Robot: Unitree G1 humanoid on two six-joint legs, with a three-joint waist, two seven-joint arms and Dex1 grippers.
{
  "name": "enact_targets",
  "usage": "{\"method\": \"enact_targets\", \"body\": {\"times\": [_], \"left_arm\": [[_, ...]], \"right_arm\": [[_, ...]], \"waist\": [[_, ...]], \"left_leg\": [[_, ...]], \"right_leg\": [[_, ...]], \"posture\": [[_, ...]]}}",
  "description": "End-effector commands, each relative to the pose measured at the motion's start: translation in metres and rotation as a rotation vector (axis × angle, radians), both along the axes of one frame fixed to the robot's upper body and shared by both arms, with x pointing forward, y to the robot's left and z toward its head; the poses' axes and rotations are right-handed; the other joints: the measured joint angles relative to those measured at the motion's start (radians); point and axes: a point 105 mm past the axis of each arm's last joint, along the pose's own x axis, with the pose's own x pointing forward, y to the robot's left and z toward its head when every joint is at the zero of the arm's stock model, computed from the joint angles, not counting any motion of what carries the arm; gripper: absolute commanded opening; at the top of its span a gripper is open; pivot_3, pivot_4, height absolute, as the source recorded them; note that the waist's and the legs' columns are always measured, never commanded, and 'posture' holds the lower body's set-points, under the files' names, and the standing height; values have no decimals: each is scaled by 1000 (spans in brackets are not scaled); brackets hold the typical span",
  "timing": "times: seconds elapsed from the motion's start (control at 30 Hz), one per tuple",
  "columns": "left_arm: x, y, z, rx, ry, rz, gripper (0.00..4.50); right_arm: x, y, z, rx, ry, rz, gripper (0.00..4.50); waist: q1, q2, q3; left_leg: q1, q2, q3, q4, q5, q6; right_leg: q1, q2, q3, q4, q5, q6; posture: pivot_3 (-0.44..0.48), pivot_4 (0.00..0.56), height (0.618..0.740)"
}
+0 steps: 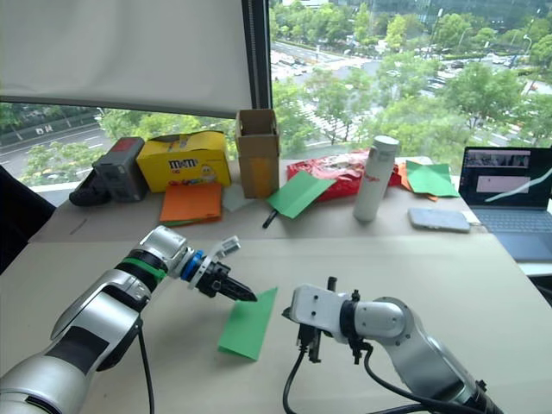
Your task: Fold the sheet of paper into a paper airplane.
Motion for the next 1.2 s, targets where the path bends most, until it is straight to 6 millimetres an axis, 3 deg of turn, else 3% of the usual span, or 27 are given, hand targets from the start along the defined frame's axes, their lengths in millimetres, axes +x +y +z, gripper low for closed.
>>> {"method": "enact_targets", "body": {"times": [0.03, 0.07, 0.3, 0.53, 0.83, 0.97, 1.2], "left_arm": [[-1, 1, 4, 6, -6, -20, 323], [-1, 2, 4, 6, -2, -21, 20], [1, 3, 9, -41, 30, 56, 20], [3, 7, 32, -184, 140, 315, 20], [-2, 34, -7, -239, 163, 644, 20], [-20, 26, -25, -293, 148, 781, 20], [-36, 2, -29, -339, 195, 993, 20]], "right_arm": [[3, 1, 7, -1, -42, -4, 0], [4, 1, 7, -2, -43, -4, 0], [7, 1, 6, -8, -47, -2, 0], [8, 2, 7, -5, -48, 8, 0], [16, 6, 10, -7, -55, 49, 0], [20, 9, 9, -12, -59, 73, 0], [32, 10, 11, -20, -89, 54, 0]], "waist": [[0, 0, 0], [0, 0, 0], [-2, 0, 0], [-6, 0, 0], [-10, 0, -2], [-1, 2, -6], [22, 1, -7]], "left_leg": [[0, 0, 0, 0, 0, 0], [0, 0, 0, 0, 0, 0], [0, 0, 0, 0, 0, 0], [0, 0, -1, 4, 0, 0], [2, 0, -6, 4, 2, -3], [2, -1, -12, 4, 2, -4], [3, -2, -15, 8, 2, -4]], "right_leg": [[0, 0, 0, 0, 0, 0], [0, 0, 0, 0, 0, 0], [0, 0, 0, 1, 0, 0], [-1, 0, 1, 12, 0, 0], [-2, -2, 4, 14, 0, 0], [-1, -4, 5, 14, 0, 0], [2, -6, 5, 10, 0, 0]], "posture": [[0, 150, 740], [0, 150, 740], [0, 150, 740], [0, 150, 740], [0, 150, 740], [0, 150, 740], [0, 150, 740]]}}
